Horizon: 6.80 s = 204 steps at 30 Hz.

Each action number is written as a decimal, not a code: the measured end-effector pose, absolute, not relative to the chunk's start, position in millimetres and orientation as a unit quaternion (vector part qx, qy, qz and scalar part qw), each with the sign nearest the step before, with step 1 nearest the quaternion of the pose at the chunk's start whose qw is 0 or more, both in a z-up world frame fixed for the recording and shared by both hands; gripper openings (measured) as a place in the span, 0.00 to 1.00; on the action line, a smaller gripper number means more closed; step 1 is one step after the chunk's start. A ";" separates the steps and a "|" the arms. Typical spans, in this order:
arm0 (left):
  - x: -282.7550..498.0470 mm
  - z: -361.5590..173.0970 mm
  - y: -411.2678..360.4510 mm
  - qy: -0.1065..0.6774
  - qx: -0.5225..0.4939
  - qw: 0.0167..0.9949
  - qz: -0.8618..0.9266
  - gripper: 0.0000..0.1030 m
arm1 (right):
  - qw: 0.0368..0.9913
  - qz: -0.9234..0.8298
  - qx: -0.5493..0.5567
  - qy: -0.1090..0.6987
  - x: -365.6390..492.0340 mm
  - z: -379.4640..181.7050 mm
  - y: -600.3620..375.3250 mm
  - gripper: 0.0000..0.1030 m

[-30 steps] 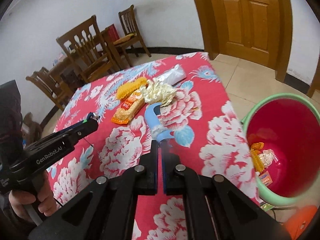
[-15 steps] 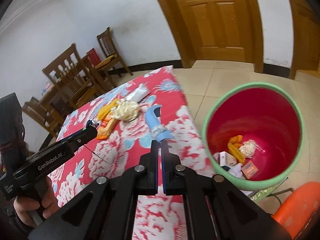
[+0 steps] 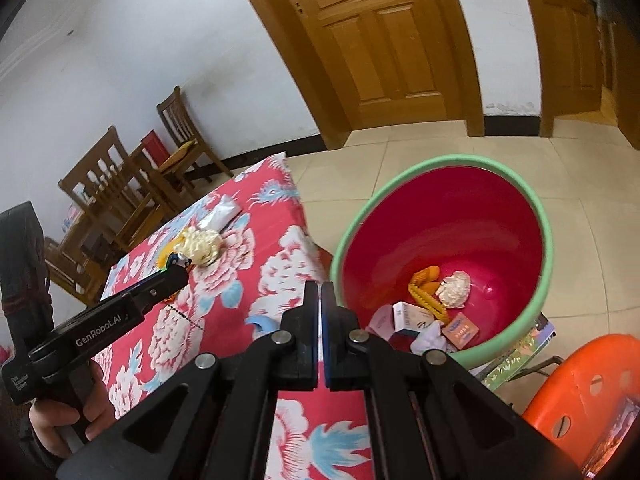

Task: Collect trash

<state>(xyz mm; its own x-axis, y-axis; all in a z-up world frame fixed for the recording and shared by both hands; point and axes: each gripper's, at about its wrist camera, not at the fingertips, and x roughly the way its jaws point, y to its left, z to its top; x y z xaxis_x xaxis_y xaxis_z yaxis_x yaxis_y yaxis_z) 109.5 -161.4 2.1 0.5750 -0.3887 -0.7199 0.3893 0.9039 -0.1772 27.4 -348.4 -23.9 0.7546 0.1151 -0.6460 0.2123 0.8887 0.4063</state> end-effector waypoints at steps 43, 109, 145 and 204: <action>105.2 -32.2 -104.2 0.438 -0.028 0.885 -0.155 0.30 | 0.892 0.009 0.162 0.421 48.9 -64.9 -274.6 0.33; 112.0 -1.6 -244.9 0.404 0.060 0.872 -0.268 0.30 | 0.890 -0.137 0.225 0.371 24.9 -55.8 -391.6 0.21; 131.0 -16.7 -257.3 0.423 0.060 0.864 -0.266 0.39 | 0.875 -0.137 0.266 0.381 24.4 -64.9 -401.9 0.35; 209.5 -46.8 -52.8 0.437 0.006 0.897 -0.068 0.56 | 0.891 -0.034 0.145 0.429 107.8 -40.3 -264.7 0.48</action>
<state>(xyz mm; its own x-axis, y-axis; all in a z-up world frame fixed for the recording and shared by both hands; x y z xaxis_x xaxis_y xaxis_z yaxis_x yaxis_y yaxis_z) 209.5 -52.8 -46.8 0.6098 -0.1163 -0.7840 0.1264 0.9908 -0.0487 107.8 -264.7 -40.3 0.6299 0.0643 -0.7740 0.1851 0.9554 0.2300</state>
